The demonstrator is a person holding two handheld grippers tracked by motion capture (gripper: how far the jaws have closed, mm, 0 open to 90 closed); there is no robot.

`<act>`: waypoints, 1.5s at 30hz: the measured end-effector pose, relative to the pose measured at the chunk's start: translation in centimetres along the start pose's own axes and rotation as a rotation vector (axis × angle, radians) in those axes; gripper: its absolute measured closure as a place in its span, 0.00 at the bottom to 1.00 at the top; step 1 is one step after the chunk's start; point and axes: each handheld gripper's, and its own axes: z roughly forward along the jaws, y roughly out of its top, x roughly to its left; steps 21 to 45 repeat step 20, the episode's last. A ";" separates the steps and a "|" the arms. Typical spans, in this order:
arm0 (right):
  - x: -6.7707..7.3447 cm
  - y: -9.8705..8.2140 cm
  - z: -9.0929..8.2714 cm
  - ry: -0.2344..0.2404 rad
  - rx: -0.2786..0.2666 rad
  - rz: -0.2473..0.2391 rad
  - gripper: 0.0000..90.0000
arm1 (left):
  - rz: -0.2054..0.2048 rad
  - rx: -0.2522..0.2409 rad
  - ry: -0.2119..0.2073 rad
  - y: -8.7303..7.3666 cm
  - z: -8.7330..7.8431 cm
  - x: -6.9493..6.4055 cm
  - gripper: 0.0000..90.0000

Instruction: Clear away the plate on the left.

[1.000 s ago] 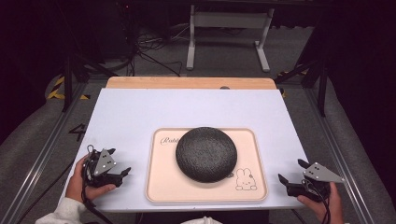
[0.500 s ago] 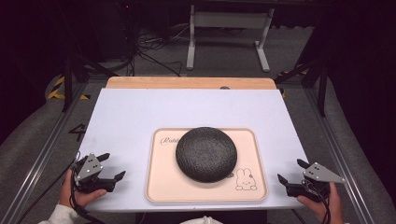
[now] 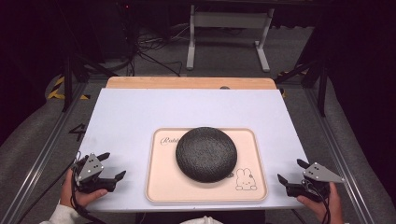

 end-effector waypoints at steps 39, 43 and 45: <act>-0.2 -0.1 0.1 0.001 0.002 0.010 0.10 | -0.005 0.011 -0.009 0.4 0.5 -0.1 0.17; -0.2 -0.1 0.1 0.001 0.002 0.010 0.10 | -0.005 0.011 -0.009 0.4 0.5 -0.1 0.17; -0.2 -0.1 0.1 0.001 0.002 0.010 0.10 | -0.005 0.011 -0.009 0.4 0.5 -0.1 0.17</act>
